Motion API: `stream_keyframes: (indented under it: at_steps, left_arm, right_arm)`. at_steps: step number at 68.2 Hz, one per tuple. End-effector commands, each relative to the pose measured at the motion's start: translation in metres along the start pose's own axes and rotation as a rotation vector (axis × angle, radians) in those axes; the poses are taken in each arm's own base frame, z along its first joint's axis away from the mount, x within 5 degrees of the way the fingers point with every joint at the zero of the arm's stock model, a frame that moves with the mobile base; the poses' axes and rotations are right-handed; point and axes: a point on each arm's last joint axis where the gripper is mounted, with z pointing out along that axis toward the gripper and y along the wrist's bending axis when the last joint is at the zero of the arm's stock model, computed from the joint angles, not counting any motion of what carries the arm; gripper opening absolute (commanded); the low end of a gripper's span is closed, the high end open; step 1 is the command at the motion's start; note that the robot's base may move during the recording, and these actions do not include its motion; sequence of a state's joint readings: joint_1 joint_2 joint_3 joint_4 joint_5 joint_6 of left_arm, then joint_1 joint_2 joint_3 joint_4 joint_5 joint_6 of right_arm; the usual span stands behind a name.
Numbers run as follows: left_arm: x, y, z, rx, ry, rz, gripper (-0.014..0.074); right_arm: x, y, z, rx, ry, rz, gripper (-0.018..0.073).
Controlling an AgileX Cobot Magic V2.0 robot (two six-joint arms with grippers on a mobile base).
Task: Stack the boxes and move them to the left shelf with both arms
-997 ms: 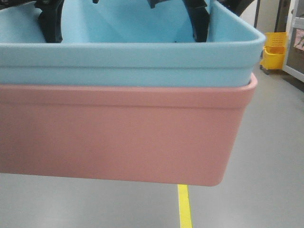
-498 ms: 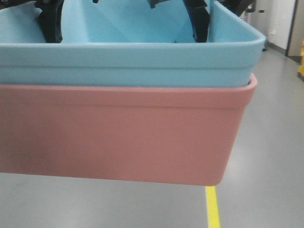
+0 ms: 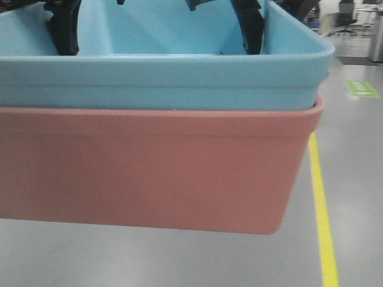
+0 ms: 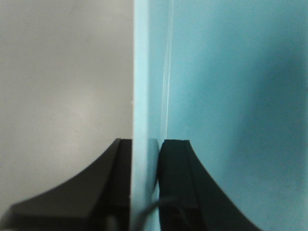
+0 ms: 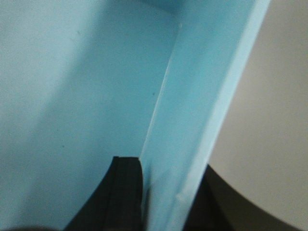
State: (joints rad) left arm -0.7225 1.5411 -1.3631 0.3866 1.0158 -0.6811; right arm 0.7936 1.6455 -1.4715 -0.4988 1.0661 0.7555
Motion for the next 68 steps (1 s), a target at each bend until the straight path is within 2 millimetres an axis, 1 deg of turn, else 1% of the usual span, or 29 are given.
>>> stream_keyframes:
  at_steps: [1,15,33,44,68]
  left_arm:
    - [-0.015,-0.033,-0.034,0.297,-0.180,-0.058,-0.0012]
    - [-0.015,-0.034,-0.032,0.299,-0.176,-0.058,-0.0012]
    - [-0.015,-0.035,-0.031,0.299,-0.174,-0.057,-0.0012]
    - [-0.015,-0.036,-0.027,0.294,-0.166,-0.056,-0.0012]
    - [-0.015,-0.037,-0.023,0.290,-0.156,-0.054,-0.0012]
  right_arm:
    - [-0.024,0.020,-0.032,-0.262,-0.219,0.077,0.0057]
    - [-0.019,0.016,-0.031,-0.218,-0.172,0.076,0.0057]
    - [-0.018,0.015,-0.031,-0.204,-0.157,0.076,0.0057]
    - [-0.018,0.015,-0.030,-0.202,-0.154,0.076,0.0057]
    - [-0.012,0.010,-0.029,-0.148,-0.098,0.074,0.0057]
